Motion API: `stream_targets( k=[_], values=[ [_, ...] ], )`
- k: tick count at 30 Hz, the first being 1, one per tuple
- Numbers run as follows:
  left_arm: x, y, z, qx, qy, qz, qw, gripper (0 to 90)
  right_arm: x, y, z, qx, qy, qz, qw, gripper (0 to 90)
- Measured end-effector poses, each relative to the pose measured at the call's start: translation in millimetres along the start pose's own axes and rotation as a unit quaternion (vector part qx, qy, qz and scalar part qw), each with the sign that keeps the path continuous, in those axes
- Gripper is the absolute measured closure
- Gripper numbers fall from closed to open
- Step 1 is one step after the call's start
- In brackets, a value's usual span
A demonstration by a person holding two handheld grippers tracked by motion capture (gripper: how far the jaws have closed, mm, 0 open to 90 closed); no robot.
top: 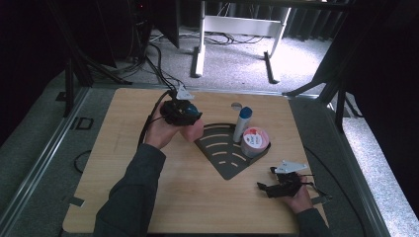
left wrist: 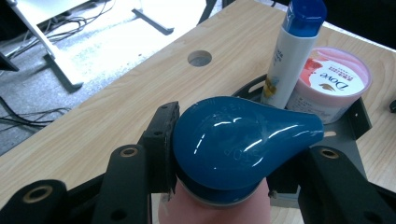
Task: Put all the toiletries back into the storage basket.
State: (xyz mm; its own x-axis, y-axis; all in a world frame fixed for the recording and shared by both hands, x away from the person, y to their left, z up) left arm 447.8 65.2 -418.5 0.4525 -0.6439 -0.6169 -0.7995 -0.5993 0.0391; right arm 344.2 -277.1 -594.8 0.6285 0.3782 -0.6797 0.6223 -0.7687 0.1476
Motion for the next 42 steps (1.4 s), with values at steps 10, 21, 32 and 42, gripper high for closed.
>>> stream_targets(
  k=[10,21,32,42],
  values=[
    [6.3,4.0,-9.1,0.006,0.0,0.002,1.0,53.0,0.0,0.0,0.0,0.0,0.0,0.0,1.0,13.7],
    [17.3,7.3,-14.3,0.006,-0.001,0.007,1.0,53.0,0.0,0.0,0.0,0.0,0.0,0.0,1.0,13.6],
    [28.4,11.5,-19.2,0.003,0.004,0.012,0.9999,53.0,0.0,0.0,0.0,0.001,0.0,0.0,1.0,13.6],
    [36.6,14.1,-22.3,-0.001,0.006,0.015,0.9999,53.0,0.0,-0.1,0.0,0.001,0.0,0.0,1.0,13.6]
  ],
)
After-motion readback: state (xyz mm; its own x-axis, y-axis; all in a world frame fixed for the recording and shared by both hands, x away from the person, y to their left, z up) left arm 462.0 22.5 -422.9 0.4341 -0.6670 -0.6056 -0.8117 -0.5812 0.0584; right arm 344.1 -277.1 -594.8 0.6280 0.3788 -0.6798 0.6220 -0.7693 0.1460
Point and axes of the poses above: each handheld gripper's, and its own axes: x roughly forward along the jaws, z roughly out of its underside, y roughly to its right, the point moved 5 cm from there along x, roughly forward along the jaws, and after that the axes turned 12 degrees about z, right-handed, at the moved point
